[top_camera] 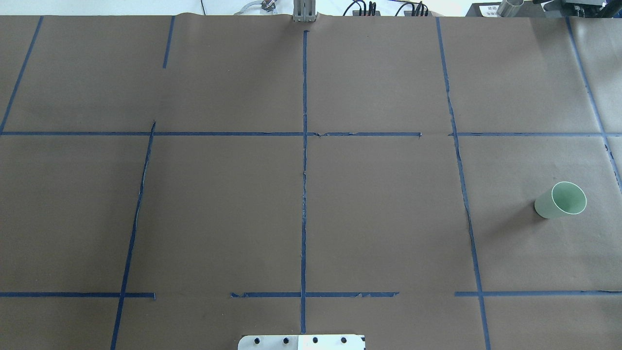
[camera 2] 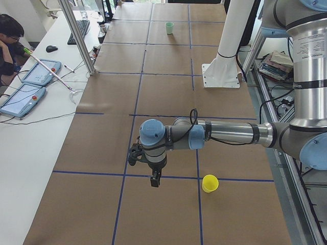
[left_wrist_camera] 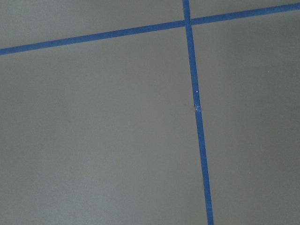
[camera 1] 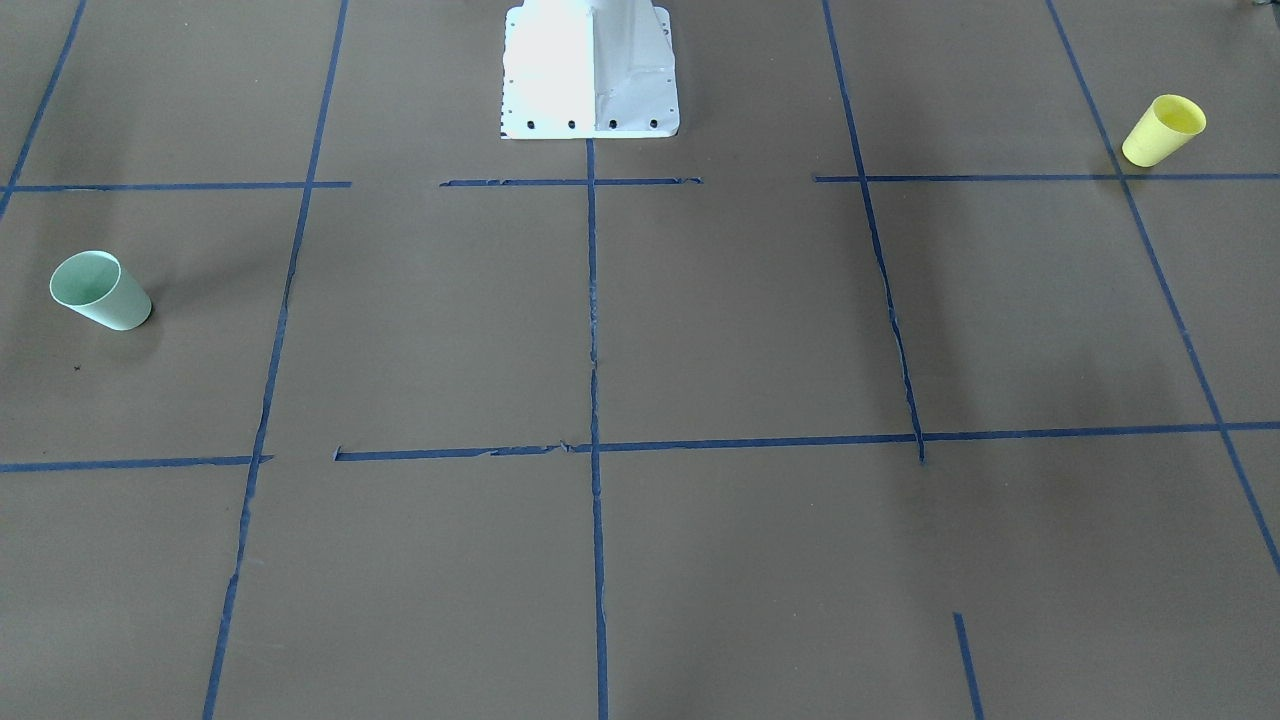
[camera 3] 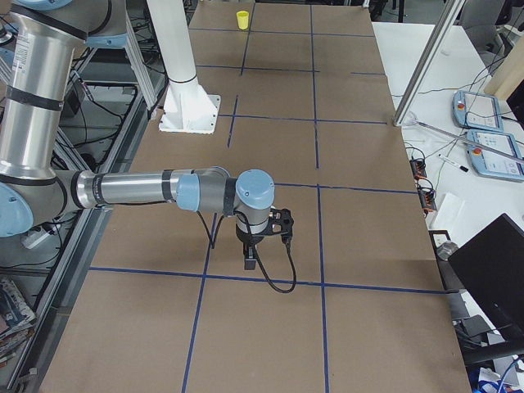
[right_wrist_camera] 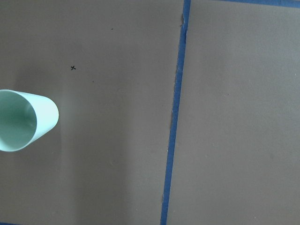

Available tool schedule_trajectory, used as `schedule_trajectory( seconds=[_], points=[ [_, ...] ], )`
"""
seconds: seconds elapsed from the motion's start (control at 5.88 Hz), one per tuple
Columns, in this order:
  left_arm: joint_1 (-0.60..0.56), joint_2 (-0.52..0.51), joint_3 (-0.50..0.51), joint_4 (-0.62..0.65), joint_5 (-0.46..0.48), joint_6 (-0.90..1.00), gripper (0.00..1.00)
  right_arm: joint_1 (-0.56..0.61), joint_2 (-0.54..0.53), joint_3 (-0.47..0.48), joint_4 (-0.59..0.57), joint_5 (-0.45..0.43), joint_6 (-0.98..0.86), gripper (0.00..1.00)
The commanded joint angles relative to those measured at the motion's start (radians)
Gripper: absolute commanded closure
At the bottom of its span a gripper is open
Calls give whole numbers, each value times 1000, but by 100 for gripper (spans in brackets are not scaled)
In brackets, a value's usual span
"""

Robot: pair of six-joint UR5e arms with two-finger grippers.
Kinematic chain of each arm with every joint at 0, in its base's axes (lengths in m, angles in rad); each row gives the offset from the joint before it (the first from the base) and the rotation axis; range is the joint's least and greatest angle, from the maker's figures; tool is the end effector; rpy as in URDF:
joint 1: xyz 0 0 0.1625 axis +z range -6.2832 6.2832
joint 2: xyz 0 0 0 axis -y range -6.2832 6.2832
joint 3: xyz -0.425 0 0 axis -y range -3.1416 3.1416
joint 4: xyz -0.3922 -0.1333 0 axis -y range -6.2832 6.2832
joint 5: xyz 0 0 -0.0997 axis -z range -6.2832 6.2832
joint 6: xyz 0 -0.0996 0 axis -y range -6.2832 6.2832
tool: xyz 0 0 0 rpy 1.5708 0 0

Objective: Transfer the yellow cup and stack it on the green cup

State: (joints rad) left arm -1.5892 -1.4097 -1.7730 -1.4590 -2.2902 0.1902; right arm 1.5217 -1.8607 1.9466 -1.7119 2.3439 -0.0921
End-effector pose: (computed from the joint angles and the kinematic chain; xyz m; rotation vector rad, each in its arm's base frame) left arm -0.0753 -0.4165 0.6477 0.0076 0.7228 0.1388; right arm 0.0458 -0.3676 0.6128 -0.0358 -0.7743 -0.1127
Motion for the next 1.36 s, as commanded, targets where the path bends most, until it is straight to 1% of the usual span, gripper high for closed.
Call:
schedule_trajectory(
  seconds=[0.0, 0.34, 0.68, 0.85, 1.02, 1.19],
  points=[
    [0, 0, -3, 3, 1, -2, 0, 0, 0, 0, 0, 0, -1, 0],
    [3, -15, -6, -10, 6, -8, 0, 0, 2, 2, 0, 0, 0, 0],
    [2, -67, 0, -174, 0, -9, 0, 0, 2, 2, 0, 0, -1, 0],
    [2, -60, -22, -181, -38, -2, 0, 0, 0, 3, 2, 0, -1, 0],
    [15, -58, -48, -222, -44, -76, 0, 0, 2, 3, 2, 0, -1, 0],
    [78, -54, -64, -304, -38, -274, 0, 0, 0, 3, 2, 0, -1, 0]
  ],
)
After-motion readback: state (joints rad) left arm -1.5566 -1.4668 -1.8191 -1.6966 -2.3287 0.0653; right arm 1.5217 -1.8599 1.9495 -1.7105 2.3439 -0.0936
